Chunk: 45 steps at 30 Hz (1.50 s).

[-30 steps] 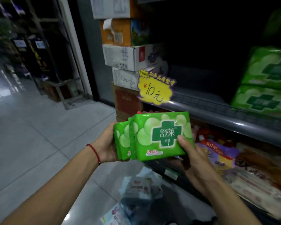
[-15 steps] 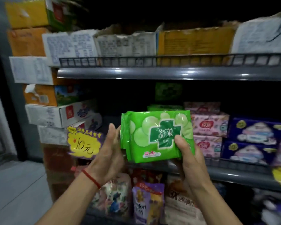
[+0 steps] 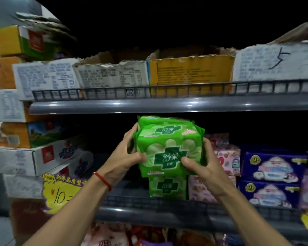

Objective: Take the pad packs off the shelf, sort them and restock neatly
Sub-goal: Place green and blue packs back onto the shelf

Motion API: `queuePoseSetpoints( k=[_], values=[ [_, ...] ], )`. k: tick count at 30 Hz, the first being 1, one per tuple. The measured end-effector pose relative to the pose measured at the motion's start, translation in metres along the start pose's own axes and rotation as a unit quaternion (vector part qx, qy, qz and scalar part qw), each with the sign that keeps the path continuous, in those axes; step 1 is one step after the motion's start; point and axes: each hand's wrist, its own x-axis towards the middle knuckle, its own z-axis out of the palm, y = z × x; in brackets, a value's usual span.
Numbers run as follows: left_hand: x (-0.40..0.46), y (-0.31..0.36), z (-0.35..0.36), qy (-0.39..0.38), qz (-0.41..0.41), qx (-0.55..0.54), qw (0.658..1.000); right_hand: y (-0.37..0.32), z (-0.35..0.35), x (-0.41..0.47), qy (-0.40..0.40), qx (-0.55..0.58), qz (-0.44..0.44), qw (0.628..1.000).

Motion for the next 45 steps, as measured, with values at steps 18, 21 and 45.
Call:
queuePoseSetpoints(
  k=[18, 21, 45],
  values=[
    [0.063, -0.036, 0.004, 0.002, -0.085, -0.029, 0.996, 0.015, 0.013, 0.070, 0.028, -0.149, 0.015, 0.988],
    [0.068, -0.028, 0.005, 0.027, -0.081, -0.005, 0.996, 0.011, 0.012, 0.077, 0.043, -0.153, 0.005, 0.987],
    [0.081, -0.062, 0.016, 0.082, -0.115, 0.034, 0.989, 0.018, 0.010, 0.097, 0.031, -0.235, 0.103, 0.966]
  ],
)
